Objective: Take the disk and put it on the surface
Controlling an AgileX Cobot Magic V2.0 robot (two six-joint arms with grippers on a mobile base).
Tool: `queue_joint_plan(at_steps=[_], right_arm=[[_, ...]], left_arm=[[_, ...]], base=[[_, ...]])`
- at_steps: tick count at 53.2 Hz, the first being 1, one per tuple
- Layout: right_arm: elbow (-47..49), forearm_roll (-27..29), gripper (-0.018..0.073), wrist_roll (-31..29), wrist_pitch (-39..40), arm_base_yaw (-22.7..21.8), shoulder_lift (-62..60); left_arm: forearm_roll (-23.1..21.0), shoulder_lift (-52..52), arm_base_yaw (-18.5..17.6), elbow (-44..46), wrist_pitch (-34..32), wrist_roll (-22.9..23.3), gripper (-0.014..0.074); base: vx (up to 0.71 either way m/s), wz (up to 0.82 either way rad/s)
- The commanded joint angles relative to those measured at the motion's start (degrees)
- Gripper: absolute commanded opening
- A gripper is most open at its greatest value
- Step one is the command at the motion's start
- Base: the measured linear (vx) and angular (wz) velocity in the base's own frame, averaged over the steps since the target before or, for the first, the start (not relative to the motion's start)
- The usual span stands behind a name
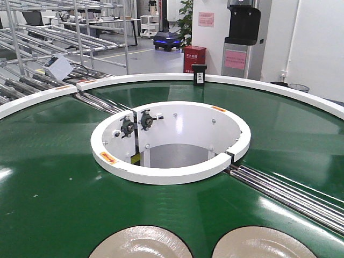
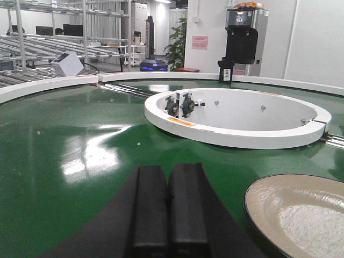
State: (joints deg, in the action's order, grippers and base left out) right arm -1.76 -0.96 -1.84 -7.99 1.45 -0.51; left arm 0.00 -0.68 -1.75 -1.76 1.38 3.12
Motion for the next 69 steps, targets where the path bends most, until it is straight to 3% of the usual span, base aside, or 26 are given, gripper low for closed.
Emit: queue_joint_plan(at_steps=[1,58,69], right_arm=[[-0.4,-0.6,-0.0008,0.0,5.1,-0.2,-0.6],[-0.4,-0.7,-0.0008,0.0,5.1,-0.2,-0.6],[-0.4,-0.7,-0.0008,-0.2,8.6,-0.2,-0.6]], left_arm=[[0.0,0.4,0.0,1.2,-4.6,0.3,-0.0008],[0.0,0.4,0.0,1.2,-4.6,0.3,-0.0008],[0.0,0.4,-0.1,1.2,-6.2,0.3,-0.0008]], base=[[0.0,0.0],[0.0,0.0],[0.0,0.0]])
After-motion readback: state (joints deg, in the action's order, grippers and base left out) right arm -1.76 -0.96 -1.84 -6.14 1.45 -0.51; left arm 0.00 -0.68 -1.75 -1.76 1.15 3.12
